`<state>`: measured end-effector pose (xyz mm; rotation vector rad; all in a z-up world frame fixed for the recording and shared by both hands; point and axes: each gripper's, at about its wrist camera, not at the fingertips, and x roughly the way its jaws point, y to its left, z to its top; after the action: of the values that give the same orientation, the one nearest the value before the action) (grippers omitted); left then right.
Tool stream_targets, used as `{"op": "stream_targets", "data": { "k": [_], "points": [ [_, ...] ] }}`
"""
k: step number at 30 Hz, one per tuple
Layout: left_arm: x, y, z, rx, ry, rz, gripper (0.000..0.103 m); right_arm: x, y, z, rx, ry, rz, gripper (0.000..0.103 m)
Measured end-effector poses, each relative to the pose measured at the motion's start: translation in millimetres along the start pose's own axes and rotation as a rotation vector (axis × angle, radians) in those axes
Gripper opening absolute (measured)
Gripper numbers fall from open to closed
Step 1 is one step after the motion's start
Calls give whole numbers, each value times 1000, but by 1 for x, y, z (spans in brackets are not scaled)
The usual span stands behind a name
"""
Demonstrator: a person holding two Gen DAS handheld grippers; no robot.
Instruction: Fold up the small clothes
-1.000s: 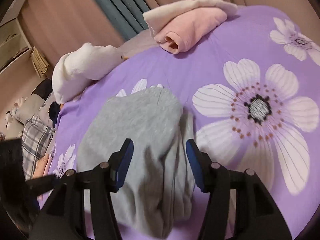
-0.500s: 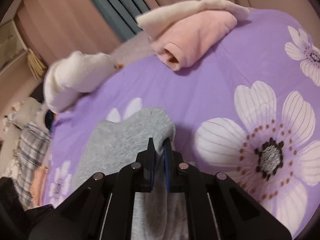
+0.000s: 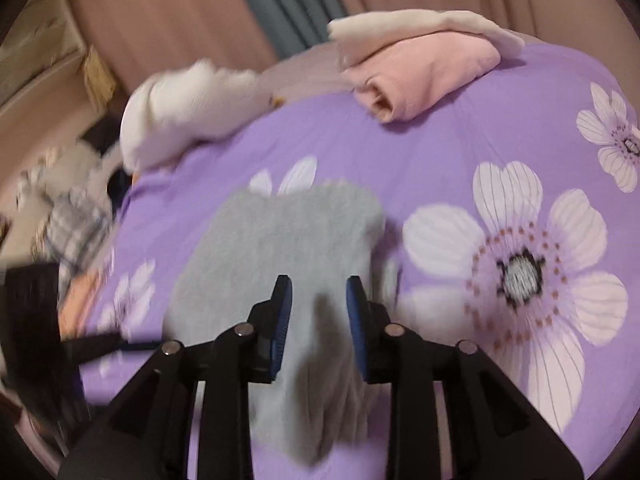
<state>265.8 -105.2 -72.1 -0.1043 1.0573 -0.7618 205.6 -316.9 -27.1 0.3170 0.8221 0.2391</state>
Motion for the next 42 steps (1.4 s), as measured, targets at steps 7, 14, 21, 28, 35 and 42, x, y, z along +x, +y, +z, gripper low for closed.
{"op": "stream_targets", "data": {
  "k": [7, 14, 21, 28, 35, 42],
  "points": [
    [12, -15, 2, 52, 14, 78, 87, 7, 5, -39, 21, 92, 30, 41],
    [18, -15, 5, 59, 24, 88, 87, -2, 14, -34, -74, 39, -82, 13],
    [31, -28, 2, 102, 38, 115, 87, 19, 3, -45, -102, 108, -171, 18],
    [22, -33, -5, 162, 11, 190, 87, -14, 11, -31, -99, 5, -121, 27],
    [21, -30, -6, 155, 8, 184, 87, -7, 32, -31, -142, -6, -53, 29],
    [-7, -34, 0, 179, -100, 218, 87, 20, 17, -41, -118, 71, -91, 27]
  ]
}}
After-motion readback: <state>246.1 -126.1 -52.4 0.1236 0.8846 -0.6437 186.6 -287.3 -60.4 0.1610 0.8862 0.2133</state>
